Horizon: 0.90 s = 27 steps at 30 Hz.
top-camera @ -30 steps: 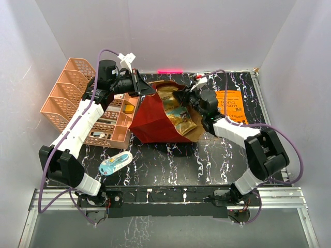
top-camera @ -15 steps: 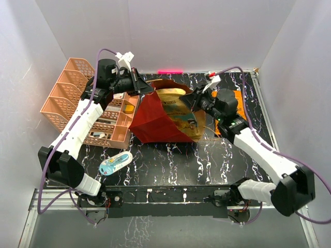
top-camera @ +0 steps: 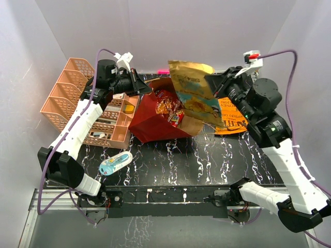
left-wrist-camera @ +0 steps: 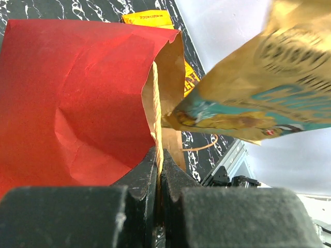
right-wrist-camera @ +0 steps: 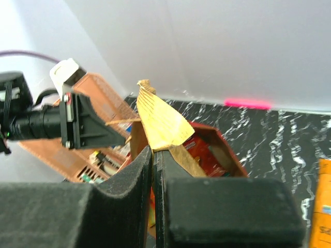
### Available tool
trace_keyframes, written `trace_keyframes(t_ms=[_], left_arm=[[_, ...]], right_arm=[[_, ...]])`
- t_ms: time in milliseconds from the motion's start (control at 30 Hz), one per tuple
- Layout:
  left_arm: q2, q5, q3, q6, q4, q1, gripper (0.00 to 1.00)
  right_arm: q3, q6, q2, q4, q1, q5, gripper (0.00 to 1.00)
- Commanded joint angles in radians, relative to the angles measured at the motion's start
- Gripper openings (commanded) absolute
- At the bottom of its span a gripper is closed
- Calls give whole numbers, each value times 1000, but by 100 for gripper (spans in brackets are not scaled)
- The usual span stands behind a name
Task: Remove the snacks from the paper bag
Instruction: Take out the snack from the paper bag.
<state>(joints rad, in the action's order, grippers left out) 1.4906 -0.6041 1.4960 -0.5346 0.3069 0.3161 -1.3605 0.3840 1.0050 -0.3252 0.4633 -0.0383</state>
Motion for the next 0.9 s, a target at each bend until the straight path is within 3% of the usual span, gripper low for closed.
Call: trace_keyframes(t_ms=[0, 400, 633, 767, 867], left_arm=[[-56, -1, 23, 29, 26, -1, 0], [-66, 4, 14, 45, 35, -1, 0], [-58, 3, 20, 49, 37, -2, 0], [-60, 0, 20, 49, 35, -2, 0], [-60, 2, 24, 54, 40, -2, 0]], right_arm=[[-193, -70, 0, -61, 0, 187, 7], [-483, -256, 164, -197, 0, 654, 7], [-575, -326, 252, -189, 0, 684, 7], [-471, -406, 266, -171, -24, 771, 7], [-372, -400, 240, -164, -99, 669, 7]])
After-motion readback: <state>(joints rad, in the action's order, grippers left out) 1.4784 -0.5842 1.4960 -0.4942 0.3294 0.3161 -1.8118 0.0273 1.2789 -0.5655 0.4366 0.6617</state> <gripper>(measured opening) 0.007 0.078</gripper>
